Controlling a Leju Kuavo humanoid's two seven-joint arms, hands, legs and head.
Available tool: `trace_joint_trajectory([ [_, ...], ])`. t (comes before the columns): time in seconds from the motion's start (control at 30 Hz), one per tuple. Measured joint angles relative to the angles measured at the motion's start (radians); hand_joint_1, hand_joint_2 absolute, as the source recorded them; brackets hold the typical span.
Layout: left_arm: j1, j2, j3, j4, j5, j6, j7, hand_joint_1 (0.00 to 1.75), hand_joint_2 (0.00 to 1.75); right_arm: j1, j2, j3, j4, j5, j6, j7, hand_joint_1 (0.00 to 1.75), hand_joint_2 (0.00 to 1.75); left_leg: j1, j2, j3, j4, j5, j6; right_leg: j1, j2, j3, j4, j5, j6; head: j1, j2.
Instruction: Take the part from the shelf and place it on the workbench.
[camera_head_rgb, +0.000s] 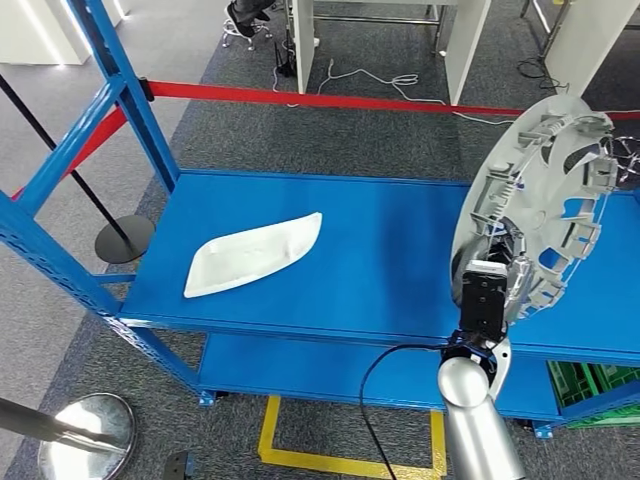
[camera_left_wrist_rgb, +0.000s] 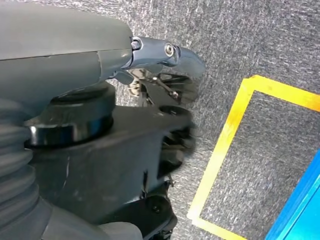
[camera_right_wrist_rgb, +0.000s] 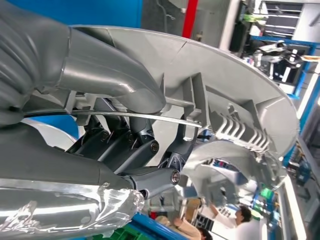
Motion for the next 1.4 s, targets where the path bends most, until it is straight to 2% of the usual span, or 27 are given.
trace_joint_trajectory([
  [0.07, 0.000, 0.000, 0.000, 0.000, -0.002, 0.000, -0.001, 0.00, 1.75, 0.013, 0.002, 0.003, -0.027, -0.007, -0.011, -0.021, 1.75, 1.75, -0.002, -0.001, 0.033, -0.078, 0.022, 0.007, 0.004, 0.001, -0.004, 0.003, 0.000, 0.012, 0.001, 0.000],
  [0.17, 0.001, -0.002, 0.000, 0.000, -0.002, 0.001, -0.002, 0.00, 1.75, 0.037, 0.003, 0.015, -0.071, -0.008, -0.018, -0.042, 1.75, 1.75, -0.003, -0.002, 0.034, -0.093, 0.023, 0.022, 0.000, 0.000, -0.008, 0.000, 0.001, 0.029, 0.002, 0.000],
  [0.2, 0.002, -0.002, 0.000, 0.000, -0.003, 0.001, -0.003, 0.00, 1.75, 0.043, 0.003, 0.020, -0.083, -0.007, -0.018, -0.044, 1.75, 1.75, -0.003, -0.002, 0.035, -0.095, 0.025, 0.027, -0.001, -0.001, -0.014, 0.012, -0.009, 0.034, 0.004, 0.000],
  [0.27, 0.002, -0.003, 0.001, 0.000, -0.003, 0.001, -0.004, 0.00, 1.75, 0.051, 0.003, 0.029, -0.102, -0.007, -0.015, -0.048, 1.75, 1.75, 0.000, -0.001, 0.036, -0.098, 0.027, 0.035, -0.002, -0.003, -0.051, 0.094, -0.059, 0.041, 0.010, 0.000],
  [0.33, 0.002, -0.003, 0.001, 0.000, -0.004, 0.001, -0.005, 0.00, 1.75, 0.062, 0.003, 0.041, -0.117, -0.011, -0.006, -0.055, 1.75, 1.75, -0.001, -0.001, 0.036, -0.097, 0.026, 0.039, -0.002, -0.004, -0.109, 0.224, -0.116, 0.045, 0.014, 0.000],
  [0.37, 0.002, -0.003, 0.001, 0.000, -0.004, 0.001, -0.006, 0.00, 1.75, 0.070, 0.003, 0.048, -0.125, -0.014, 0.001, -0.060, 1.75, 1.75, -0.001, -0.001, 0.037, -0.097, 0.026, 0.040, -0.003, -0.004, -0.127, 0.264, -0.125, 0.047, 0.015, 0.000],
  [0.4, 0.002, -0.003, 0.001, 0.000, -0.004, 0.001, -0.006, 0.00, 1.75, 0.077, 0.002, 0.057, -0.135, -0.014, 0.008, -0.063, 1.75, 1.75, 0.000, -0.002, 0.038, -0.097, 0.025, 0.039, -0.003, -0.004, -0.129, 0.269, -0.117, 0.048, 0.016, 0.000],
  [0.43, 0.002, -0.003, 0.001, 0.000, -0.004, 0.001, -0.007, 0.00, 1.75, 0.083, 0.002, 0.067, -0.145, -0.013, 0.015, -0.066, 1.75, 1.75, 0.001, -0.003, 0.040, -0.096, 0.023, 0.037, -0.005, -0.004, -0.112, 0.235, -0.091, 0.049, 0.015, 0.000],
  [0.5, 0.001, -0.002, 0.001, 0.000, -0.004, 0.001, -0.009, 0.00, 1.75, 0.092, 0.002, 0.093, -0.169, -0.005, 0.028, -0.067, 1.75, 1.75, 0.002, -0.005, 0.044, -0.094, 0.017, 0.028, -0.008, -0.004, -0.045, 0.107, -0.034, 0.054, 0.016, 0.000],
  [0.57, 0.001, -0.001, 0.002, 0.000, -0.002, 0.000, -0.011, 0.00, 1.75, 0.099, 0.002, 0.121, -0.188, 0.008, 0.037, -0.065, 1.75, 1.75, -0.001, -0.006, 0.044, -0.089, 0.014, 0.015, -0.009, -0.001, -0.004, 0.027, -0.014, 0.045, 0.016, 0.000],
  [0.67, 0.001, 0.000, 0.005, 0.000, 0.001, -0.001, -0.018, 0.00, 1.75, 0.116, -0.002, 0.154, -0.208, 0.033, 0.056, -0.053, 1.75, 1.75, -0.001, -0.006, 0.043, -0.094, 0.016, 0.001, -0.005, 0.002, -0.003, 0.017, -0.018, 0.017, 0.012, 0.000],
  [0.7, 0.001, 0.000, 0.006, 0.000, 0.001, -0.001, -0.021, 0.00, 1.75, 0.125, -0.004, 0.167, -0.217, 0.040, 0.062, -0.049, 1.75, 1.75, 0.000, -0.005, 0.040, -0.087, 0.008, -0.003, -0.005, 0.002, -0.003, 0.016, -0.018, 0.009, 0.011, 0.000],
  [0.77, 0.001, 0.001, 0.008, 0.000, 0.002, -0.003, -0.024, 0.00, 1.75, 0.139, -0.009, 0.196, -0.234, 0.047, 0.070, -0.051, 1.75, 1.75, -0.001, -0.001, 0.006, -0.013, -0.036, -0.009, -0.006, 0.000, 0.000, 0.014, -0.018, -0.004, 0.009, 0.000],
  [0.83, 0.001, 0.001, 0.013, 0.000, 0.002, -0.003, -0.025, 0.00, 1.75, 0.149, -0.013, 0.220, -0.249, 0.052, 0.074, -0.056, 1.75, 1.75, -0.002, 0.000, -0.061, 0.118, -0.092, -0.009, -0.004, 0.000, 0.000, 0.014, -0.020, -0.010, 0.007, 0.000],
  [0.87, 0.001, 0.002, 0.016, 0.000, 0.002, -0.003, -0.025, 0.00, 1.75, 0.153, -0.015, 0.228, -0.255, 0.053, 0.075, -0.060, 1.75, 1.75, -0.002, 0.000, -0.087, 0.165, -0.104, -0.008, -0.002, 0.000, 0.000, 0.014, -0.020, -0.011, 0.007, 0.000],
  [0.9, 0.002, 0.002, 0.019, 0.000, 0.003, -0.003, -0.025, 0.00, 1.75, 0.157, -0.018, 0.237, -0.261, 0.048, 0.076, -0.066, 1.75, 1.75, -0.003, 0.000, -0.099, 0.181, -0.097, -0.005, -0.001, 0.000, 0.001, 0.014, -0.020, -0.012, 0.007, 0.000],
  [0.93, 0.002, 0.002, 0.021, 0.000, 0.003, -0.003, -0.025, 0.00, 1.75, 0.162, -0.019, 0.244, -0.269, 0.039, 0.076, -0.077, 1.75, 1.75, -0.005, 0.000, -0.093, 0.162, -0.073, 0.000, 0.001, 0.001, 0.001, 0.014, -0.021, -0.012, 0.007, 0.000],
  [1.0, 0.001, 0.002, 0.023, 0.000, 0.001, -0.001, -0.025, 0.00, 1.75, 0.170, -0.021, 0.262, -0.291, 0.015, 0.070, -0.111, 1.75, 1.75, -0.010, 0.000, -0.042, 0.049, -0.003, 0.013, 0.002, 0.002, 0.003, 0.014, -0.021, -0.011, 0.007, 0.000],
  [1.07, 0.001, 0.002, 0.023, 0.000, -0.002, 0.001, -0.025, 0.00, 1.75, 0.175, -0.021, 0.281, -0.317, 0.010, 0.053, -0.158, 1.75, 1.75, -0.014, 0.000, 0.006, -0.056, 0.031, 0.021, 0.006, 0.002, 0.000, 0.017, -0.022, -0.005, 0.007, 0.000],
  [1.1, 0.001, 0.002, 0.023, 0.000, -0.004, 0.002, -0.026, 0.00, 1.75, 0.176, -0.021, 0.291, -0.331, 0.013, 0.041, -0.181, 1.75, 1.75, -0.016, -0.001, 0.016, -0.078, 0.033, 0.023, 0.007, 0.002, -0.002, 0.017, -0.022, 0.000, 0.007, 0.000],
  [1.17, 0.001, 0.001, 0.023, 0.000, -0.007, 0.003, -0.025, 0.00, 1.75, 0.177, -0.021, 0.308, -0.360, 0.020, 0.024, -0.212, 1.75, 1.75, -0.016, -0.002, 0.018, -0.090, 0.032, 0.026, 0.007, 0.000, -0.002, 0.013, -0.020, 0.011, 0.007, 0.000],
  [1.23, 0.001, 0.000, 0.023, 0.000, -0.010, 0.003, -0.025, 0.00, 1.75, 0.176, -0.021, 0.320, -0.382, 0.016, 0.016, -0.229, 1.75, 1.75, -0.012, -0.002, 0.022, -0.096, 0.036, 0.035, 0.006, -0.001, -0.009, 0.030, -0.037, 0.022, 0.010, 0.000],
  [1.27, 0.001, 0.000, 0.023, 0.000, -0.011, 0.004, -0.025, 0.00, 1.75, 0.176, -0.021, 0.325, -0.392, 0.007, 0.014, -0.241, 1.75, 1.75, -0.009, -0.001, 0.023, -0.098, 0.038, 0.039, 0.006, -0.002, -0.025, 0.067, -0.061, 0.027, 0.012, 0.000],
  [1.33, 0.001, 0.000, 0.024, 0.000, -0.013, 0.004, -0.025, 0.00, 1.75, 0.177, -0.022, 0.336, -0.408, -0.017, 0.013, -0.269, 1.75, 1.75, -0.009, 0.000, 0.024, -0.099, 0.037, 0.043, 0.005, -0.003, -0.077, 0.186, -0.121, 0.034, 0.016, 0.000],
  [1.37, 0.001, 0.000, 0.024, 0.000, -0.013, 0.004, -0.025, 0.00, 1.75, 0.178, -0.022, 0.343, -0.417, -0.029, 0.013, -0.283, 1.75, 1.75, -0.009, 0.000, 0.024, -0.099, 0.037, 0.043, 0.004, -0.003, -0.101, 0.242, -0.141, 0.037, 0.016, 0.000],
  [1.4, 0.001, 0.000, 0.024, 0.000, -0.011, 0.001, -0.025, 0.00, 1.75, 0.178, -0.022, 0.349, -0.425, -0.036, 0.016, -0.294, 1.75, 1.75, -0.009, 0.000, 0.025, -0.098, 0.037, 0.043, 0.003, -0.003, -0.111, 0.265, -0.142, 0.039, 0.016, 0.000],
])
